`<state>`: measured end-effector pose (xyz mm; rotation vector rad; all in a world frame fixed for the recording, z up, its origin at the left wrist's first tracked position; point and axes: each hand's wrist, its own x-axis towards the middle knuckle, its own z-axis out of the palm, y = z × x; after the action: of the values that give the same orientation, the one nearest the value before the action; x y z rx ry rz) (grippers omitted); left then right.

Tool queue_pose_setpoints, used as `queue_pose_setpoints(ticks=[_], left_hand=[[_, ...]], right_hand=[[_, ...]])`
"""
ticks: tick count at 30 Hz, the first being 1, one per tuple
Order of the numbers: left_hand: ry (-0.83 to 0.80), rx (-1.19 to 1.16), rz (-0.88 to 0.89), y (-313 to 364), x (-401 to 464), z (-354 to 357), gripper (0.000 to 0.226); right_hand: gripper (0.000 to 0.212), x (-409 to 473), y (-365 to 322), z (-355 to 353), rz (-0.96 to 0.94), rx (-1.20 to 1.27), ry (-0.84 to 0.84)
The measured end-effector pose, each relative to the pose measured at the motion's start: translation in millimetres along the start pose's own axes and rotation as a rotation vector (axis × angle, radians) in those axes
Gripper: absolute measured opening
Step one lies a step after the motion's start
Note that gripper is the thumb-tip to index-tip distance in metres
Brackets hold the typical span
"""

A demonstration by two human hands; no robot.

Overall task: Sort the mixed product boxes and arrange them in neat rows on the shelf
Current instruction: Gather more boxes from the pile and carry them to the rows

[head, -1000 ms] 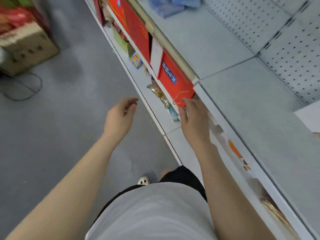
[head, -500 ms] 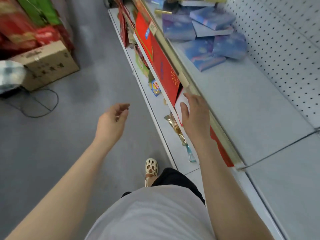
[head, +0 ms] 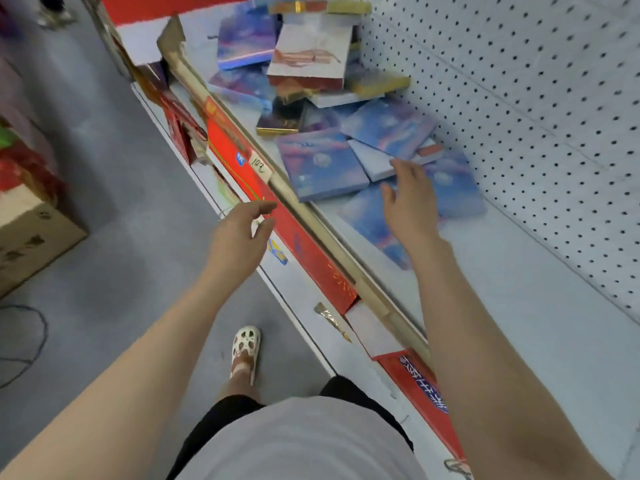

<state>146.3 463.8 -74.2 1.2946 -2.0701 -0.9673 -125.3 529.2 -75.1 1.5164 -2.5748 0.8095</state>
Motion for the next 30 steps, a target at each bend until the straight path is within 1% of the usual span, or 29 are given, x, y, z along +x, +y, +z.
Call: queue_pose_setpoints(ticks=[4,7,9,10,11,14,16,19,20,21,22,23,25,26,27,28,30], left_hand=[[-0.148,0.112,0.166,-6,82,0,0.031],[-0.262,0.181,0.29,-11,134,1,0.039],[-0.322,0.227,0.336,-13,164,4,0.047],[-0.339,0.254,0.361,-14,177,7,0.051],[-0.355,0.282,0.376,-15,189,11,0.057],[-0.417,0.38,0.353,-13,213,21,0.079],[-0.45,0.453,0.334,-10,218,28,0.084],[-0.473,0.504,0.347,-10,216,34,0.083],[-0.466,0.508,0.356,-11,216,35,0.083],[-0.453,0.508,0.356,-13,215,35,0.083],[-0.435,0.515,0.35,-13,215,35,0.085],[-0.416,0.528,0.336,-13,215,34,0.087],[-0.381,0.569,0.298,-10,213,34,0.092],[-0.37,0.588,0.281,-9,212,33,0.093],[-0.365,0.595,0.266,-7,210,33,0.095],[-0.368,0.581,0.246,-4,209,33,0.097],[-0.391,0.517,0.193,2,208,31,0.105]], right_hand=[[0.051,57,6,17,0.135,-0.12,-0.036],[0.059,94,11,29,0.248,-0.269,-0.146],[0.058,102,12,38,0.294,-0.323,-0.238],[0.057,100,10,42,0.305,-0.318,-0.255],[0.057,95,8,45,0.316,-0.289,-0.243],[0.05,78,-2,48,0.338,-0.206,-0.129],[0.045,65,-7,49,0.337,-0.19,-0.075],[0.033,51,-10,43,0.381,-0.159,0.048],[0.031,50,-12,38,0.424,-0.132,0.096],[0.032,51,-15,34,0.505,-0.089,0.134],[0.038,54,-20,29,0.614,-0.038,0.161],[0.049,59,-23,25,0.733,0.017,0.166],[0.073,69,-21,23,0.907,0.125,0.092],[0.079,74,-19,23,0.961,0.159,0.037],[0.079,78,-16,22,1.0,0.188,0.002],[0.074,80,-14,20,1.021,0.237,0.004],[0.055,83,-11,12,1.009,0.441,0.117]])
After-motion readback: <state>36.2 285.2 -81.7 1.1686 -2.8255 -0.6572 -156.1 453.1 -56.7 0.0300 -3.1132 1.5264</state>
